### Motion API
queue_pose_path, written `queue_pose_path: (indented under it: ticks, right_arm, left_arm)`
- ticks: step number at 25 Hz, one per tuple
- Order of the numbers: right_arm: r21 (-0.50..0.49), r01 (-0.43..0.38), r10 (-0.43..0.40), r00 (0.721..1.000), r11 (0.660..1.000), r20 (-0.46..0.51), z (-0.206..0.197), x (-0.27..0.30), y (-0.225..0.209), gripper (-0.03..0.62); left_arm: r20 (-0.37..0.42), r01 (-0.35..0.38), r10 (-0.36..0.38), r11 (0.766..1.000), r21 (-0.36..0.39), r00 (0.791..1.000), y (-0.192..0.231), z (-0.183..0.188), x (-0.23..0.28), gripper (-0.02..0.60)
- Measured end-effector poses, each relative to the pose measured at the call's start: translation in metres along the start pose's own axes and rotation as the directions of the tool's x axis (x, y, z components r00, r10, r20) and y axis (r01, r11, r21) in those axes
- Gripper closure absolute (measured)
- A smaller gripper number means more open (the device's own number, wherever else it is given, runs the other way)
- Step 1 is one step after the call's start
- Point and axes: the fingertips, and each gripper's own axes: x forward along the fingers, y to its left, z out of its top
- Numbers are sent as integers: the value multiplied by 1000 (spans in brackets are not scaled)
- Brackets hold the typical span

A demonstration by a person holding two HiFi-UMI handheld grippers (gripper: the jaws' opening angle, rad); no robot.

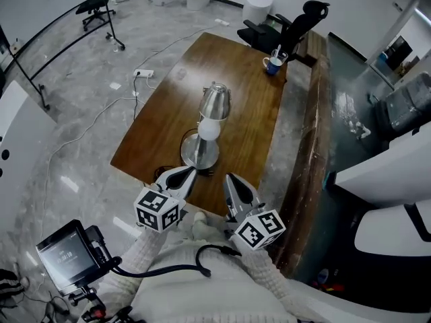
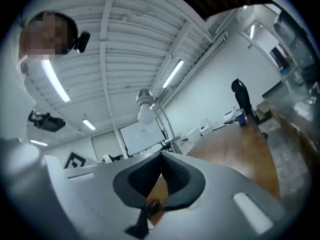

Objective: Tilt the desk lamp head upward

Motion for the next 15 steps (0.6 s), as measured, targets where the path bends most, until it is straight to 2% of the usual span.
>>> queue_pose_path:
  ticks: [3,7,15]
  right_arm:
    - [-119,73,-81,995,990,-61,-28,-26,29,611]
    - [-217,126,-149,985,968,-91,-38,-47,50,606]
    - [-260,129,-166,978,957,-127,-55,-49,58,603]
  left_arm:
    - [-38,-59,60,998,15,997,-24,-21,-33,574]
    - [-60,-99,102,994,49,993,-45,-32,-59,574]
    - [-50,-110,111,993,36,993,-48,-38,-60,574]
